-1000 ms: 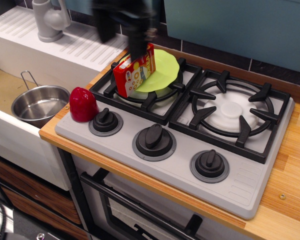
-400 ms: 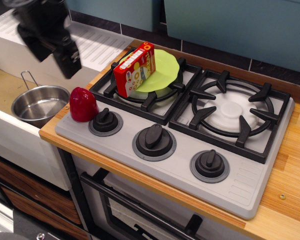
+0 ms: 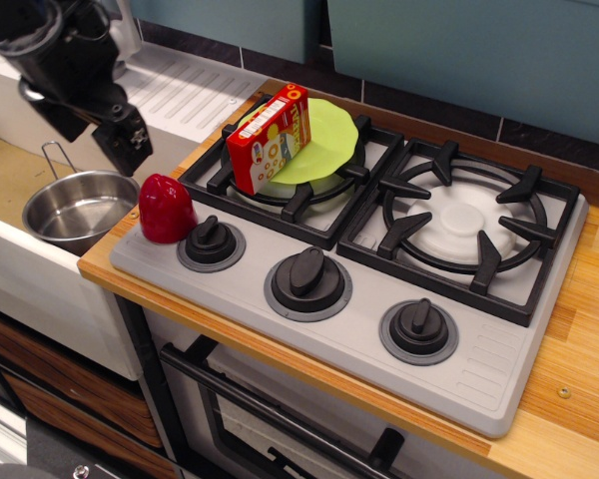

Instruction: Put cereal on plate and sweetpotato in pot or pan in sink

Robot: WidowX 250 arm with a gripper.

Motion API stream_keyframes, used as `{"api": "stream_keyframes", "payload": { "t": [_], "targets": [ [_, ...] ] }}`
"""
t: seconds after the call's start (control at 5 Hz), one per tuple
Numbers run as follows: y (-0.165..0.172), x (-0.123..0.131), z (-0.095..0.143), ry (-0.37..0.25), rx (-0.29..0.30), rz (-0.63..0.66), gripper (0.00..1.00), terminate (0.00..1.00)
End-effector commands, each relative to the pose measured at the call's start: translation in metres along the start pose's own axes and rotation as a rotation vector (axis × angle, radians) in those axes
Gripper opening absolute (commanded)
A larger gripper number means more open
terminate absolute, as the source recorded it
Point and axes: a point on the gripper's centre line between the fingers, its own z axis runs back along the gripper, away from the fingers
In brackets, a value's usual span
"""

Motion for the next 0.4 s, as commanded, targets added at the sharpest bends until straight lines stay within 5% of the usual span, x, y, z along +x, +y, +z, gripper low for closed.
{"api": "stream_keyframes", "payload": {
  "t": [0.0,0.2],
  "targets": [
    [-0.0066,0.0064,0.0047,-0.058,0.029,0.023,1.0,0.0],
    [-0.0131,0.0042,-0.0011,-0.064,0.014,0.033,1.0,0.0]
  ]
}}
